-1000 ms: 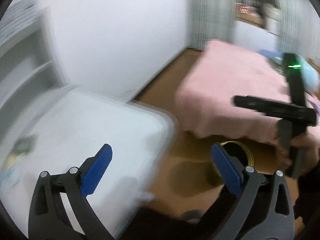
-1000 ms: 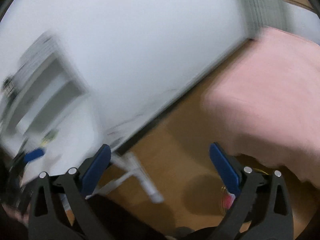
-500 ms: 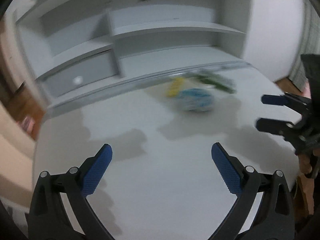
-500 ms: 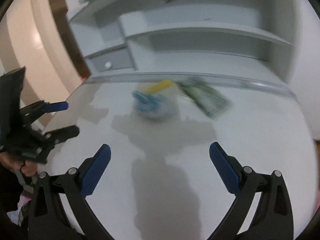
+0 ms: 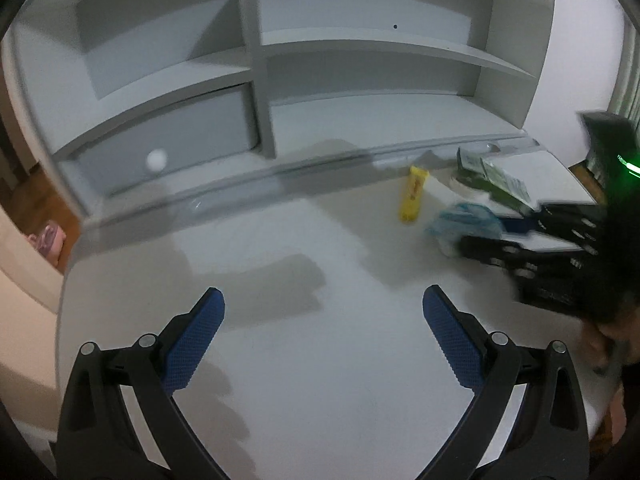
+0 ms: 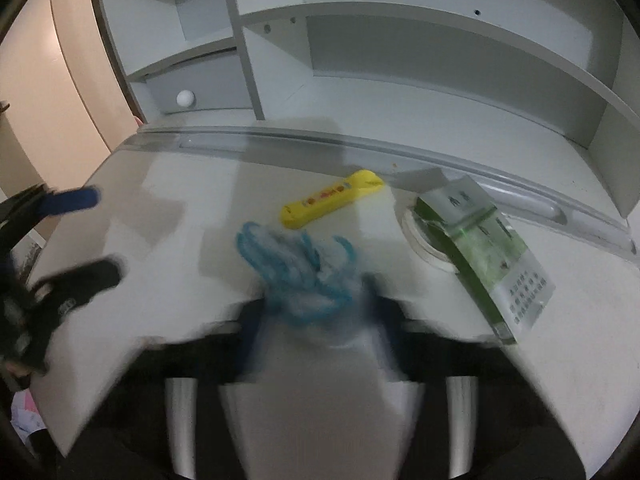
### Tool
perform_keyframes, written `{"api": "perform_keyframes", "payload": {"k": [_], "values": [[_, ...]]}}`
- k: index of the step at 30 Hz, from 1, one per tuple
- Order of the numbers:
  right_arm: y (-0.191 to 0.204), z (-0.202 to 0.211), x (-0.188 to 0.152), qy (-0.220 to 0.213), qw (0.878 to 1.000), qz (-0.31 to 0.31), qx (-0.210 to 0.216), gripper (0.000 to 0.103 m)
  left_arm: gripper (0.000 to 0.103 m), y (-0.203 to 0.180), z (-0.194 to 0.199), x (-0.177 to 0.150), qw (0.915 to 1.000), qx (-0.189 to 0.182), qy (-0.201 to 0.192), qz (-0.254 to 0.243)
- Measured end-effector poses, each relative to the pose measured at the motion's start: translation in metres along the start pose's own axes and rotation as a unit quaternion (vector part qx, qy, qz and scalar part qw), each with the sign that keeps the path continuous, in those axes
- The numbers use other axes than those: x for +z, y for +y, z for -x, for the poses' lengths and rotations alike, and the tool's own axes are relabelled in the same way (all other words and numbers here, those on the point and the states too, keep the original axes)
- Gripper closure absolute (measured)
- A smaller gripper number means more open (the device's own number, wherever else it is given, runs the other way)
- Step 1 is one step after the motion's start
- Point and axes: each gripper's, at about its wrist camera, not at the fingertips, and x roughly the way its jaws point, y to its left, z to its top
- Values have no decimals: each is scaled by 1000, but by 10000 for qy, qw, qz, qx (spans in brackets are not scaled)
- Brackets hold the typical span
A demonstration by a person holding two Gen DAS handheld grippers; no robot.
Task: Collect trash
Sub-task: 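Grasp the yellow toy with the left tool while the right tool grasps the blue-white cloth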
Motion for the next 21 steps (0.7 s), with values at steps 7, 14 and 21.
{"api": "perform_keyframes", "payload": {"k": [7,14,21], "values": [[-32,72,-36,-378,9987,-315,-142,79,7,-37,-51,40,9989,-214,127,-404],[-59,122,-78,-474,9957,-673,-430,79,8,-61,-89,60,9976,-144,162,-656],[-100,179,-137,-684,9867,-1204,-854,79,91,-71,-89,67,9978,-189,337,-542]]}}
